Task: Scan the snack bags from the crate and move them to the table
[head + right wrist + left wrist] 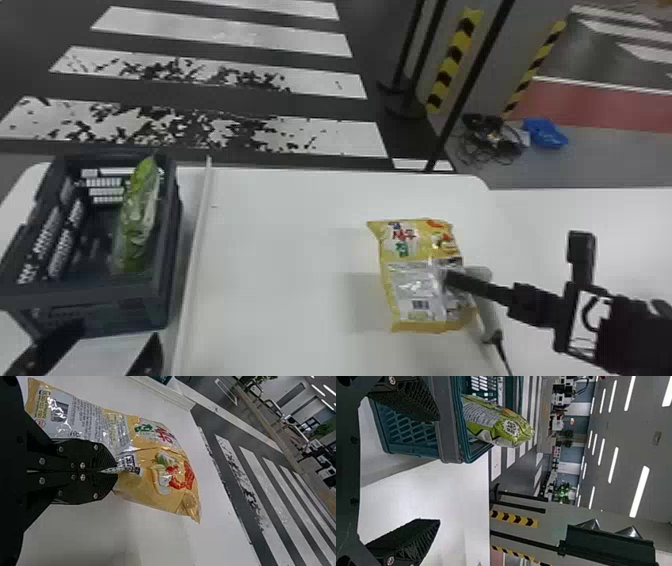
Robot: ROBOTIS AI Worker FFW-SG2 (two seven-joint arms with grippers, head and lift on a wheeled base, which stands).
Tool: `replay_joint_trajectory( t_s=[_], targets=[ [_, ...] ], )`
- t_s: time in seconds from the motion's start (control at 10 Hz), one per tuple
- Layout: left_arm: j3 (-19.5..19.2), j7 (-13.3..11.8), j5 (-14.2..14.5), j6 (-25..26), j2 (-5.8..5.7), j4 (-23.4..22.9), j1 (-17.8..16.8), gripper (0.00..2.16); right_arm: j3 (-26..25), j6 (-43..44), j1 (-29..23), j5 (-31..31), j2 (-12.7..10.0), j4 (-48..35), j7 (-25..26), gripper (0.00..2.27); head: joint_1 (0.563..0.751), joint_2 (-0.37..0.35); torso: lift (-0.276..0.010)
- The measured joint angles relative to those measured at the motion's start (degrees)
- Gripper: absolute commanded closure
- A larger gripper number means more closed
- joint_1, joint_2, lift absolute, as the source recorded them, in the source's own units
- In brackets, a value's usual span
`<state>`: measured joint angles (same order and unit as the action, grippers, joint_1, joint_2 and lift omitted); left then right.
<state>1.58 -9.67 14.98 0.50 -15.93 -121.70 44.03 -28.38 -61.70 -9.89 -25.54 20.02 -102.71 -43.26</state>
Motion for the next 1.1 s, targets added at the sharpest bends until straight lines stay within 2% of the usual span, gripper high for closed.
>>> replay_joint_trajectory(
  t_s=[0.1, 0.3, 0.6, 1.1],
  targets=[
    [-0.01, 0.00, 0.05, 0.00, -0.07, -0.02, 0.00, 0.08, -2.29, -0.48, 0.68, -1.12, 1.14, 0.16, 0.05, 2.25, 0.695, -0.285, -0.095],
    [-0.09, -0.07, 0.25, 0.00, -0.15, 0.22, 0.00, 0.08, -6.62, -0.64, 3.22, -2.63, 5.10, 3.97, 1.42, 2.25, 0.695, -0.343, -0.095],
    [-0.38, -0.16, 0.69, -0.16, -0.10, 0.68, 0.00, 0.08, -9.49, 5.55, 7.50, -2.14, 9.23, 14.51, 5.40, 2.25, 0.695, -0.350, -0.095],
    [-0.53, -0.26, 0.89, -0.05, -0.06, -0.16, -0.45, 0.08, -9.23, 23.88, 12.27, -1.46, 10.65, 32.12, 19.54, 2.25, 0.695, -0.350, -0.095]
  ],
)
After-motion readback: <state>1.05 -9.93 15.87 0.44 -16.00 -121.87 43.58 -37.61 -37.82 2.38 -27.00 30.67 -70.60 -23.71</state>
